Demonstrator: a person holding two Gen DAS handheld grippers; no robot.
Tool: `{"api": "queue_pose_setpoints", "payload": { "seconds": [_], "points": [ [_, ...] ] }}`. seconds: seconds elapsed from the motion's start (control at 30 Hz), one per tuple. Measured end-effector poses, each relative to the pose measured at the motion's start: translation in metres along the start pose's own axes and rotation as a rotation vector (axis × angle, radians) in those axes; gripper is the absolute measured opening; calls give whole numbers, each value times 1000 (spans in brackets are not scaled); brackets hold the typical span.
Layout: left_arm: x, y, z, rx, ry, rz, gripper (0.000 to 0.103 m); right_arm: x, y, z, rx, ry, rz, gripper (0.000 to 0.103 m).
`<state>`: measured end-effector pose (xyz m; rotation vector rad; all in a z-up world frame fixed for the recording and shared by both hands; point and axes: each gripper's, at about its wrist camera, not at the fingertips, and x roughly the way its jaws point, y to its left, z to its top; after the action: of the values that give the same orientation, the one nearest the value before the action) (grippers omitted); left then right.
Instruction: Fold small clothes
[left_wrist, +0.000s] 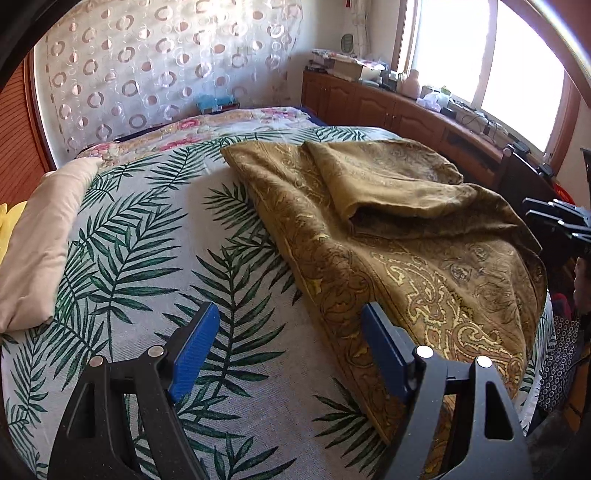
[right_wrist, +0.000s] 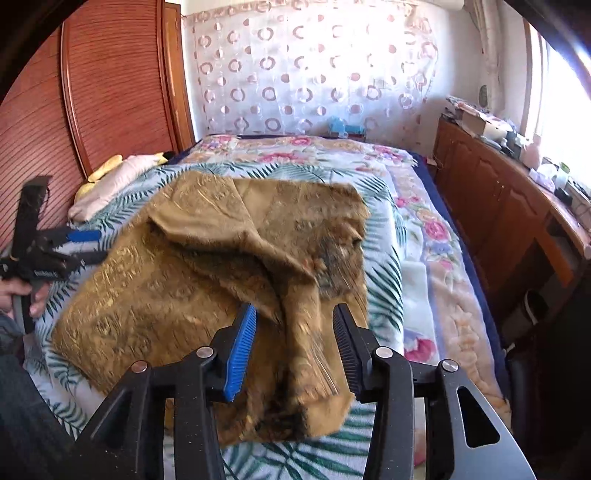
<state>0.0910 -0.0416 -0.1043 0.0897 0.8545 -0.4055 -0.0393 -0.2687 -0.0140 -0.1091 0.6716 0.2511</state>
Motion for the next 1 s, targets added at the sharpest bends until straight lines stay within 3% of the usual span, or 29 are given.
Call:
{"api": "queue_pose_setpoints", "payload": {
  "seconds": [0.17,0.57,0.83,1.0],
  "points": [
    [9,1,0,6,36,1,81,14,30,16,-77,15,13,49],
    [13,-1,-1,10,41,9,86,79,85,61,-228,89,118,49],
    [13,-2,-1,10,41,10,86,130,78,72,-288,185,148,50],
    [13,0,-1,11,42,9,86,141,81,64,-373,132,153,69]
  ]
}}
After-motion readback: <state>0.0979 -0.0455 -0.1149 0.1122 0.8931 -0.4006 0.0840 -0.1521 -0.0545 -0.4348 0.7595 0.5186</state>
